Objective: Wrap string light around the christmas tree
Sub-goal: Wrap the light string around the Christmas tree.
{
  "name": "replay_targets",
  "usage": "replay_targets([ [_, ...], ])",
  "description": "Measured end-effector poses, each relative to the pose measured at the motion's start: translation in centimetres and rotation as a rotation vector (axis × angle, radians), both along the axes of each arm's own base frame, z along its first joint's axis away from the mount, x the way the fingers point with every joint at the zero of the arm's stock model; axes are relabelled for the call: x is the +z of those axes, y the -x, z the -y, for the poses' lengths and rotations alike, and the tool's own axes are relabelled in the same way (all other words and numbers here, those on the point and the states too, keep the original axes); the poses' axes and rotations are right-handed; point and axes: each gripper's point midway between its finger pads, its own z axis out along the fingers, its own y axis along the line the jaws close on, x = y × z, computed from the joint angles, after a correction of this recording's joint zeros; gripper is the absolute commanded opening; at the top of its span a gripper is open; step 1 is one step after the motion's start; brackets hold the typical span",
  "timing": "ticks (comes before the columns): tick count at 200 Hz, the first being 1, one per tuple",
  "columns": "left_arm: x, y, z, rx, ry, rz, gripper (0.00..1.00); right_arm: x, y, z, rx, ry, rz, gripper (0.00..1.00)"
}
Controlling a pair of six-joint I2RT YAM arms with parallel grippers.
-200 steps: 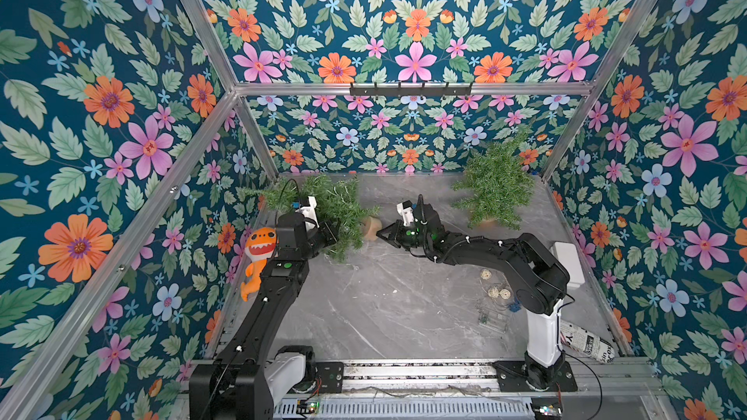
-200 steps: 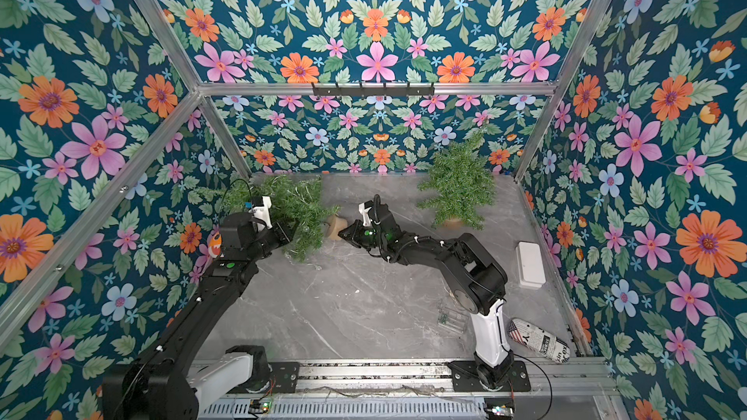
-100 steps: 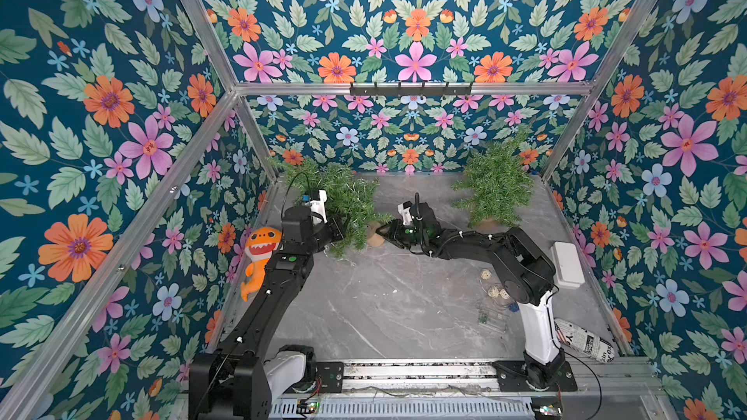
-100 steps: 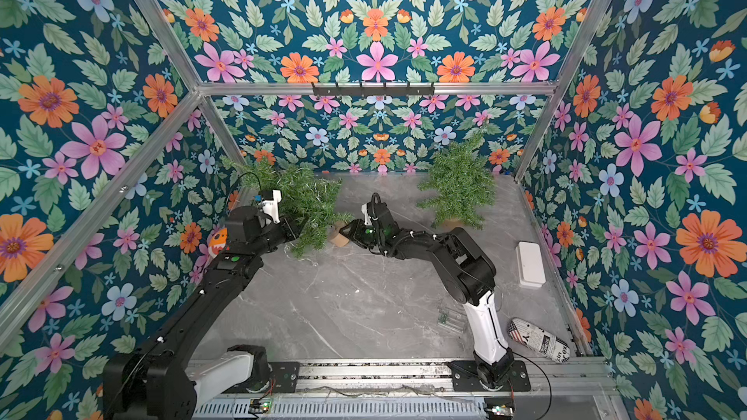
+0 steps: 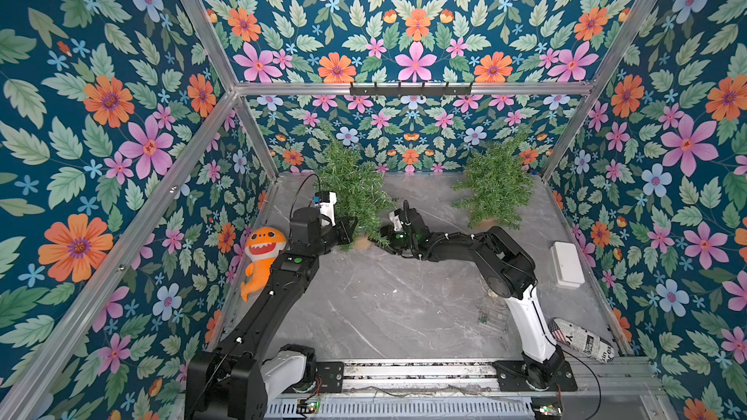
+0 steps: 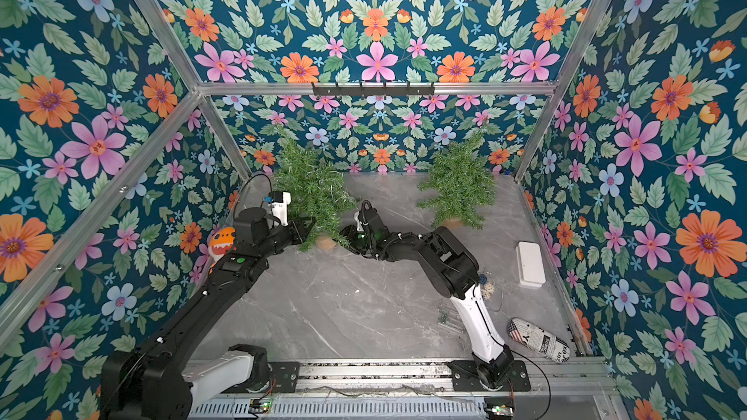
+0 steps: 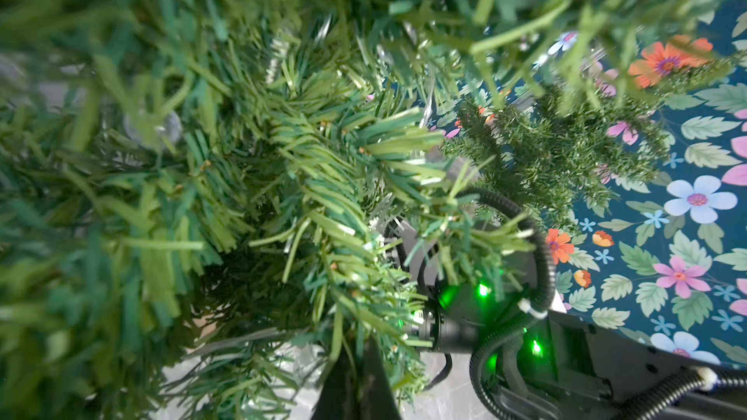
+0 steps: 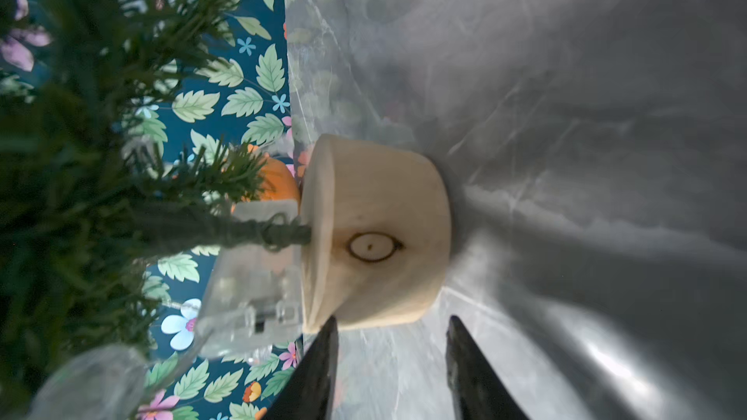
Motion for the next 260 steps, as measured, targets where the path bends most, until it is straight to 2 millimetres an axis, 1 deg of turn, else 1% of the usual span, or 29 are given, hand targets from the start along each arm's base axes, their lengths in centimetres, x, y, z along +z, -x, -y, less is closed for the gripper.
replay_targets([
  [22,-1.3,0.7,-0.3,0.004,-0.017,-0.029,0.00,-0.6,-0.3,-0.7,0.000,-0.003,-0.006,0.42],
  [54,-2.2,1.0,-1.3,0.043,-0.057,-0.040,0.00,-1.0,0.9,-3.3,0.030,-0.020,-0.025,0.41],
  [67,-2.4,1.1,-1.7,0.054,-0.061,-0.047,0.00,-1.3,1.3,-4.1,0.039,-0.025,-0.032,0.40],
  [85,-2.6,1.0,-2.2,0.075,-0.073,-0.054,0.00,-1.5,1.2,-5.2,0.035,-0.030,-0.030,0.40],
  [106,-2.4,0.8,-2.6,0.095,-0.096,-0.052,0.00,-1.5,1.2,-5.6,0.032,-0.040,-0.041,0.40],
  [118,-2.3,0.8,-3.1,0.113,-0.110,-0.055,0.00,-1.5,1.3,-5.4,0.030,-0.041,-0.042,0.40],
  [134,-2.2,0.8,-3.7,0.145,-0.131,-0.055,0.02,-1.4,1.8,-4.6,0.027,-0.036,-0.054,0.42],
  [167,-2.6,1.0,-4.5,0.176,-0.170,-0.066,0.07,0.3,2.6,-2.8,0.031,-0.050,-0.047,0.43],
  [184,-2.8,1.1,-4.8,0.185,-0.179,-0.073,0.15,0.7,3.1,-2.5,0.036,-0.057,-0.043,0.43],
  [200,-2.7,1.3,-5.0,0.198,-0.187,-0.073,0.24,0.6,3.7,-2.1,0.040,-0.054,-0.048,0.43],
  [210,-2.5,1.4,-5.1,0.199,-0.187,-0.072,0.27,0.6,4.0,-1.9,0.041,-0.053,-0.050,0.43],
  [240,-1.8,1.6,-5.0,0.193,-0.177,-0.052,0.36,1.2,4.1,-1.1,0.033,-0.060,-0.043,0.44],
  [260,-1.2,1.7,-4.7,0.176,-0.164,-0.041,0.38,1.2,4.3,-0.3,0.024,-0.054,-0.049,0.44],
])
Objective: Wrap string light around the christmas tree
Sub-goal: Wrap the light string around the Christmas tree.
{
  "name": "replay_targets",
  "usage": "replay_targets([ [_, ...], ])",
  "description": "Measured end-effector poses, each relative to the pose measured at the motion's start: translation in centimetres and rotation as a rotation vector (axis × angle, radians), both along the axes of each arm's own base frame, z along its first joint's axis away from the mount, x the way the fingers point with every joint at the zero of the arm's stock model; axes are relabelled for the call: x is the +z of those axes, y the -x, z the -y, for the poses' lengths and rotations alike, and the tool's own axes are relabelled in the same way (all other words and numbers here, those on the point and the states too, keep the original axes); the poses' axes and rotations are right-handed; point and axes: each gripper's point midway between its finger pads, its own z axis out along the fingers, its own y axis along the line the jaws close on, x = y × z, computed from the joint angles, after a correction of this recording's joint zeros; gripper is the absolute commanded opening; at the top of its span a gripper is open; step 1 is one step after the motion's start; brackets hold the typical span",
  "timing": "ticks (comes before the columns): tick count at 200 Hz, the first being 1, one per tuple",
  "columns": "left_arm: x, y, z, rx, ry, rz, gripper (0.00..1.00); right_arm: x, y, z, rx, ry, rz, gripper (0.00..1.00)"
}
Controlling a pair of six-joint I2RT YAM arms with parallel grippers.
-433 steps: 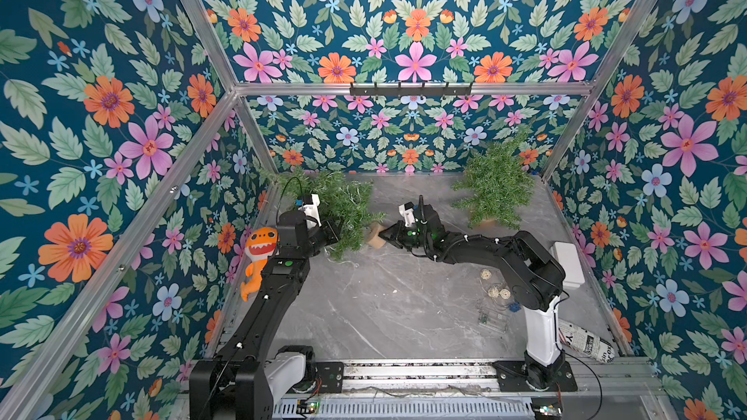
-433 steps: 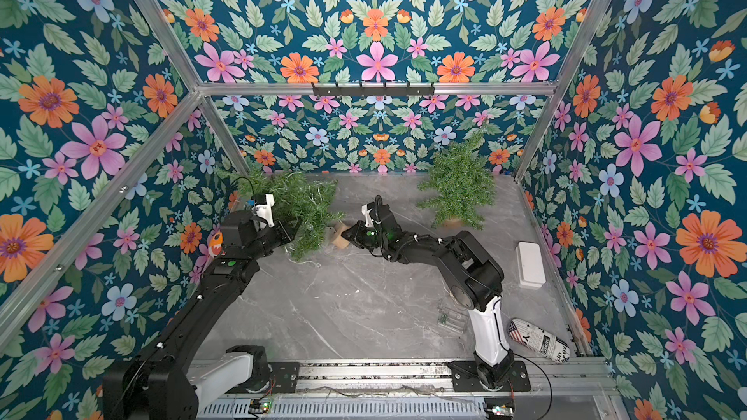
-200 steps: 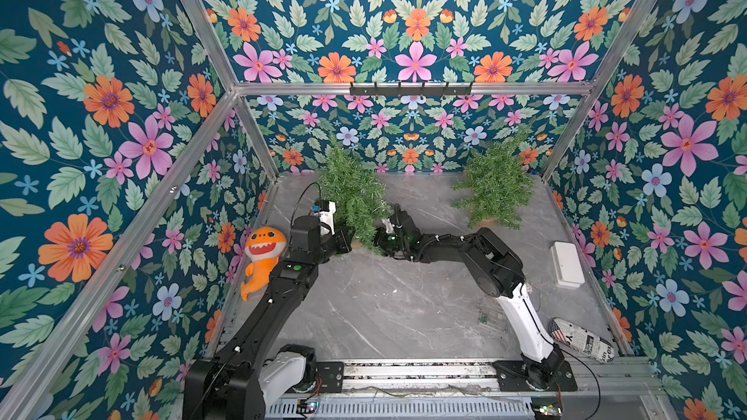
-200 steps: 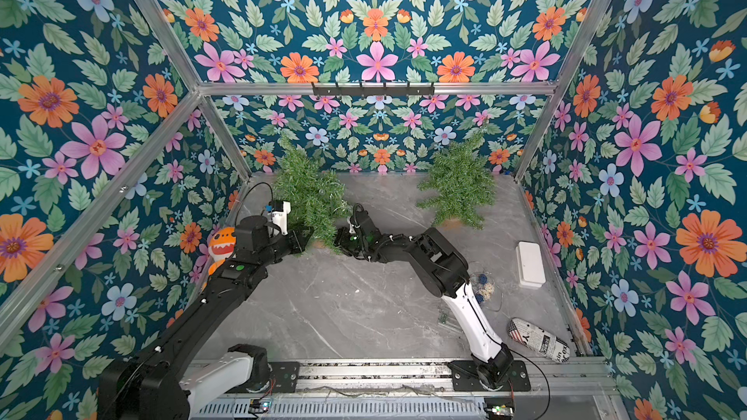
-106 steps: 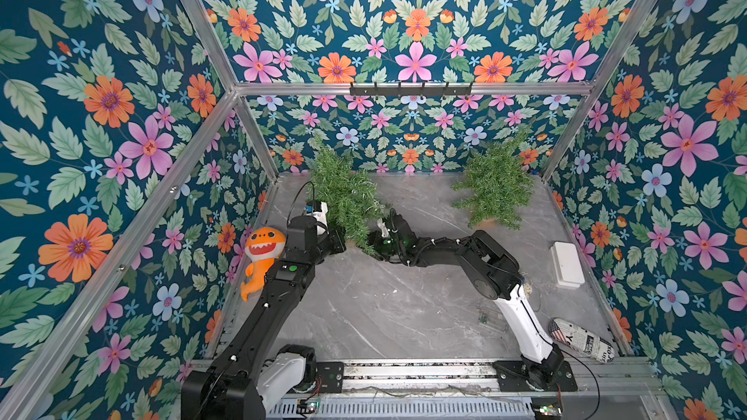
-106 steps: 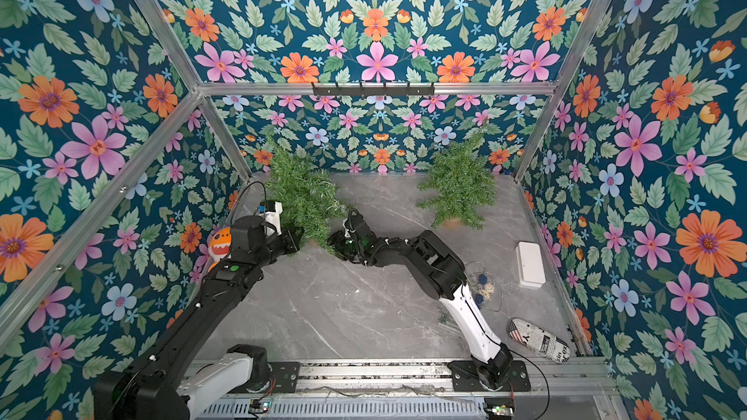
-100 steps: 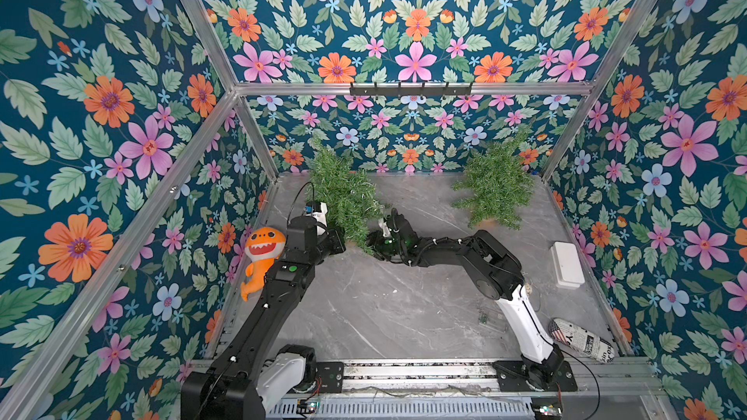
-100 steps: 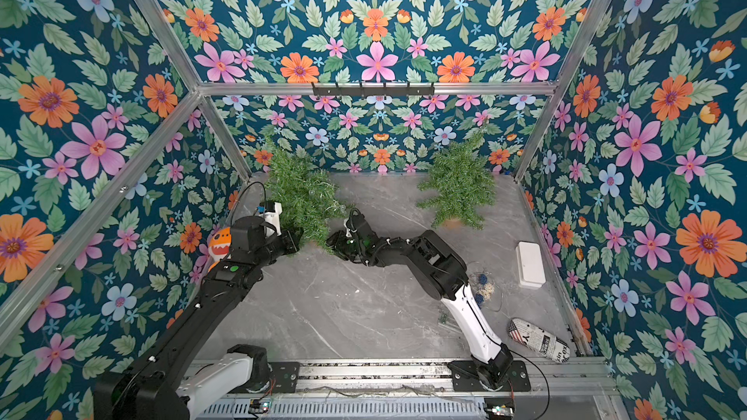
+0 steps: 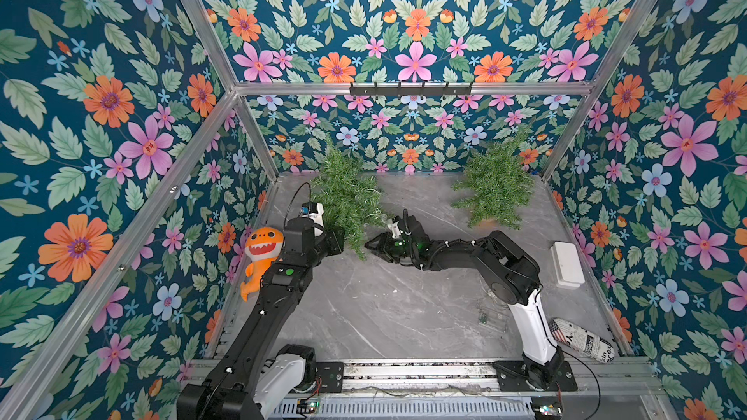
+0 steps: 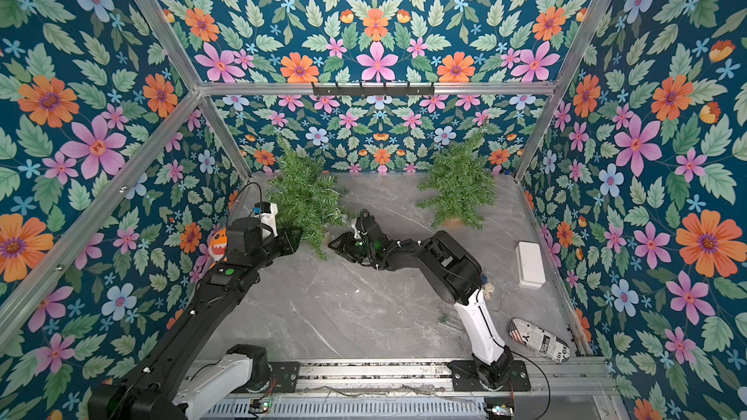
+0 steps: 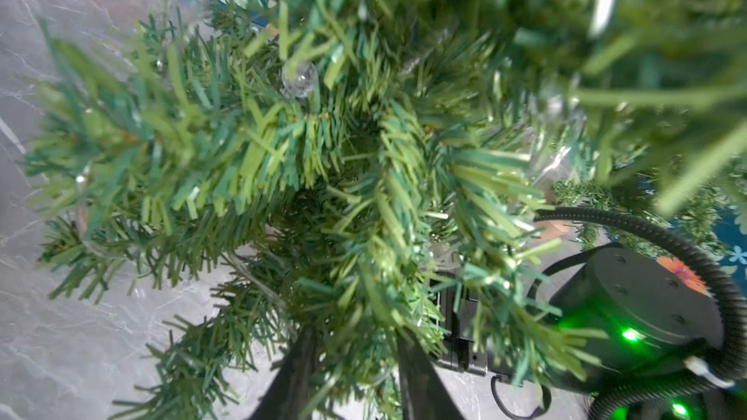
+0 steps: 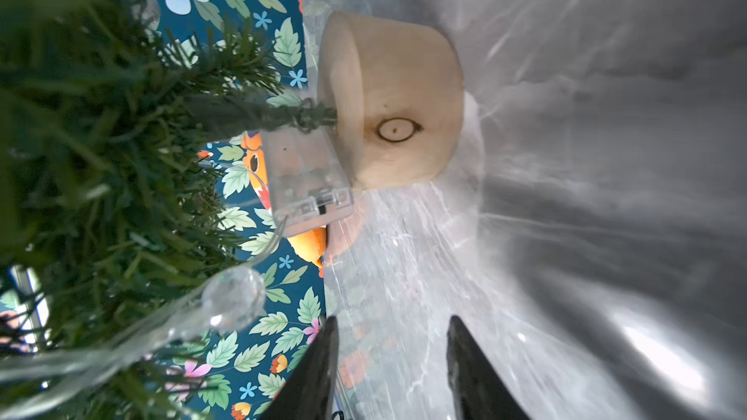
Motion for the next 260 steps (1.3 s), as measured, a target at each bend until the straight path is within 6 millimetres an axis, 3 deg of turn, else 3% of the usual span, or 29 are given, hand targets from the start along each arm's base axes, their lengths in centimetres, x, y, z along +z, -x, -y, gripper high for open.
replay_targets([
  [80,2.3,2.4,1.7,-0.118,0.051,0.029,0.48,1.4,0.2,4.9,-0.063,0.013,-0.006,0.46],
  [116,4.5,4.5,1.8,-0.154,0.030,0.081,0.50,3.3,2.3,7.4,-0.051,0.057,0.029,0.47],
  [140,5.0,6.0,3.1,-0.202,0.009,0.104,0.51,4.9,3.3,10.3,-0.065,0.134,0.082,0.48],
  [170,4.6,7.2,6.9,-0.315,-0.028,0.115,0.51,7.4,4.8,14.8,-0.082,0.234,0.153,0.49],
  [184,4.1,7.2,9.3,-0.365,-0.046,0.115,0.52,7.2,5.1,18.1,-0.128,0.279,0.150,0.49],
  [207,3.0,6.8,14.1,-0.449,-0.091,0.106,0.53,6.4,5.7,24.2,-0.245,0.357,0.100,0.50],
  [228,3.2,6.0,18.7,-0.514,-0.088,0.126,0.55,7.7,6.3,28.0,-0.318,0.372,0.102,0.52],
  [260,3.0,3.9,25.6,-0.577,-0.073,0.148,0.58,9.6,6.3,35.2,-0.523,0.410,0.105,0.55],
])
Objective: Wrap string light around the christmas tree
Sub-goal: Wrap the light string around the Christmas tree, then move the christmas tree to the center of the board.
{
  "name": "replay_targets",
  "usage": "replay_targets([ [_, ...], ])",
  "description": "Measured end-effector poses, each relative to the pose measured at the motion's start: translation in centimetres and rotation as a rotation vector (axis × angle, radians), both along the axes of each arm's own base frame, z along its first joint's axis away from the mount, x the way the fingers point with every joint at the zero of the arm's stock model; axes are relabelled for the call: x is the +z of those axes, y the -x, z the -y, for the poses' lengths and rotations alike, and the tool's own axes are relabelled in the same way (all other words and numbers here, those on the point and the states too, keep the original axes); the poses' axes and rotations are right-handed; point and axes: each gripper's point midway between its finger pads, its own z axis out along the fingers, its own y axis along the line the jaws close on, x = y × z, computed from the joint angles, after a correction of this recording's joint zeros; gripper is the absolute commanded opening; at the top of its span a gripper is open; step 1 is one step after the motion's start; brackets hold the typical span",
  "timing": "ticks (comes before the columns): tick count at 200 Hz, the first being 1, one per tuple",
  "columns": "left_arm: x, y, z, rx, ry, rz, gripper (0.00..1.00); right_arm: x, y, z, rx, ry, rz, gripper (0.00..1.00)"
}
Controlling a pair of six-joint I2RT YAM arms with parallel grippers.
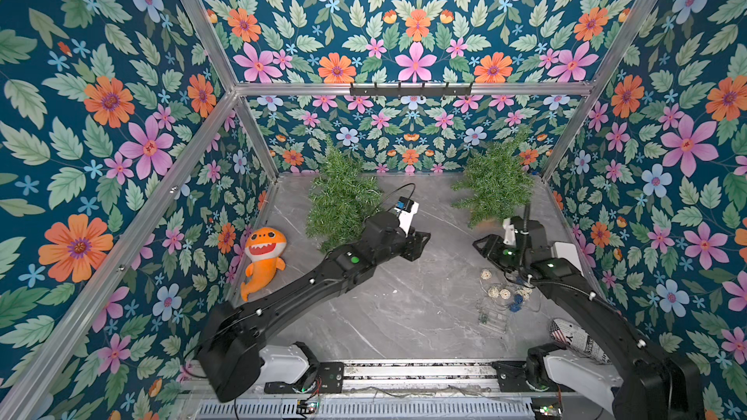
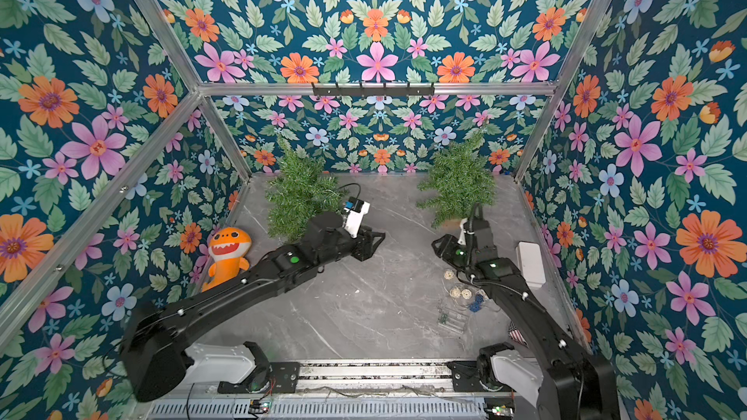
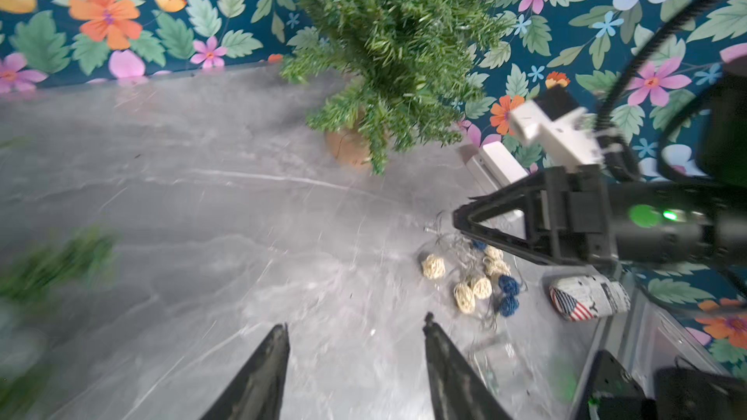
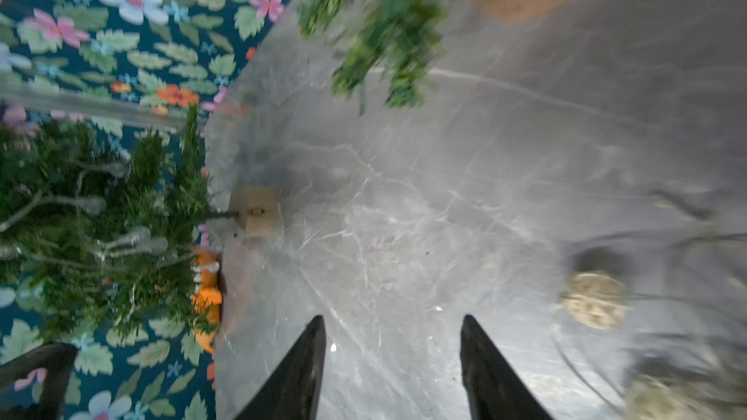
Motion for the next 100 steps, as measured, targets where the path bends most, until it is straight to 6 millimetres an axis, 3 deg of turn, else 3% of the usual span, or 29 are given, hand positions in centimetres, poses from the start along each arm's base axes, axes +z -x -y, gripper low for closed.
replay_targets([
  [22,-1.6,-1.0,4.0,-0.059,0.006,-0.016,0.64,0.2,0.8,4.2,-0.125,0.010,-0.005,0.59],
  [56,-4.4,-4.2,7.4,-0.080,0.036,-0.073,0.70,-0.9,0.4,9.5,-0.285,-0.052,-0.029,0.62],
  [79,-5.7,-6.4,9.6,-0.109,0.100,-0.120,0.72,-1.4,-1.0,10.3,-0.304,-0.127,-0.024,0.64],
  [100,-7.1,-7.2,11.5,-0.149,0.135,-0.158,0.72,-0.3,-2.5,10.2,-0.282,-0.161,0.023,0.65],
])
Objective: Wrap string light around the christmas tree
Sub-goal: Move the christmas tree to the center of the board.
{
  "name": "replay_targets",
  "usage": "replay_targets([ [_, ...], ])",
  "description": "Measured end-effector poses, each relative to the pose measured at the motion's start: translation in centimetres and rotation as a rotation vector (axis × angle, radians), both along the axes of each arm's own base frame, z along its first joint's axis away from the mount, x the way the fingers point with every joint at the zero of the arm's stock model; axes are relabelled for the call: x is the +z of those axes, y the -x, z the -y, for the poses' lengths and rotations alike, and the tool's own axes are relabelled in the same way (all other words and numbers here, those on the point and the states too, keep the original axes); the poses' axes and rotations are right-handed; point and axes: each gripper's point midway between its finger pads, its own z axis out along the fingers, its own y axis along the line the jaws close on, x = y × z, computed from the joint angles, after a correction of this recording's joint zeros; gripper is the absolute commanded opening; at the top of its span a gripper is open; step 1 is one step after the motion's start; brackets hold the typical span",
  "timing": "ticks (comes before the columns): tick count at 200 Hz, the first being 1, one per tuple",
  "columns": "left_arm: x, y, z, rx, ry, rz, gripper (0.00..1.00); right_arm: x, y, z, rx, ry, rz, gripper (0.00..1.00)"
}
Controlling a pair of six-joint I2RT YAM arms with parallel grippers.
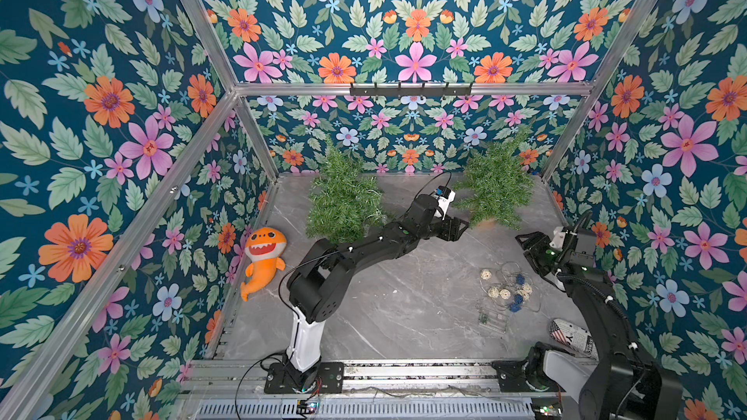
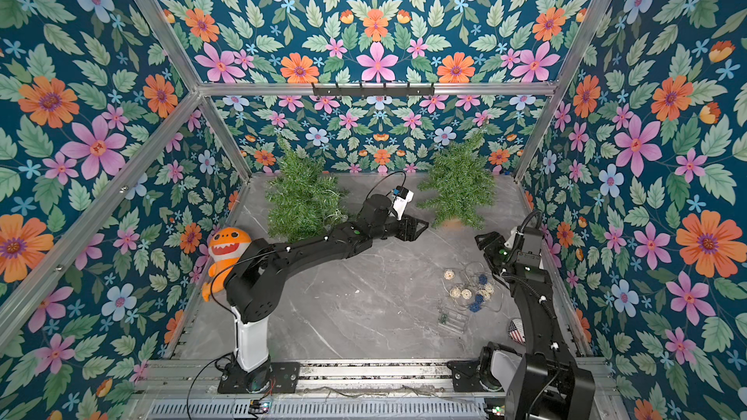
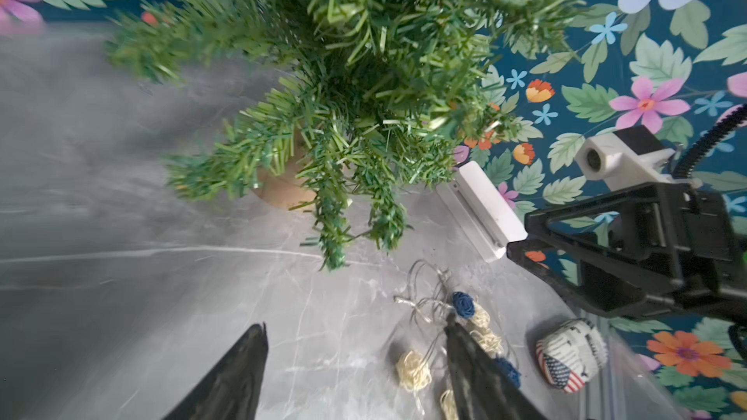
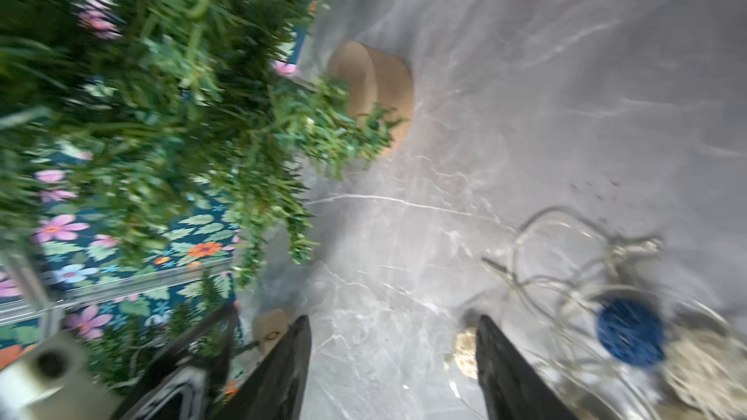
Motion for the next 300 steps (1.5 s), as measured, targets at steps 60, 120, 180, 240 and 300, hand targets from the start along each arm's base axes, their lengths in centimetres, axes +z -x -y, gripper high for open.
replay_targets([
  [60,-3.6,-2.6,1.9,-0.017,0.070,-0.115,0.69,0.5,-2.3,-0.1,0.040,-0.022,0.061,0.65],
  [120,-5.2,-1.9,4.6,-0.075,0.141,-0.191,0.65,0.1,-3.6,-0.2,0.063,-0.041,0.073,0.65],
  [180,-4.8,-2.8,5.8,-0.065,0.203,-0.211,0.58,-0.8,-4.3,-0.1,0.073,-0.047,0.057,0.65],
  [240,-4.8,-3.1,6.2,-0.065,0.230,-0.227,0.38,-1.4,-4.9,0.0,0.078,-0.053,0.047,0.65],
  [300,-3.9,-3.3,6.5,-0.073,0.263,-0.221,0.09,-1.2,-5.5,0.1,0.080,-0.051,0.053,0.65],
])
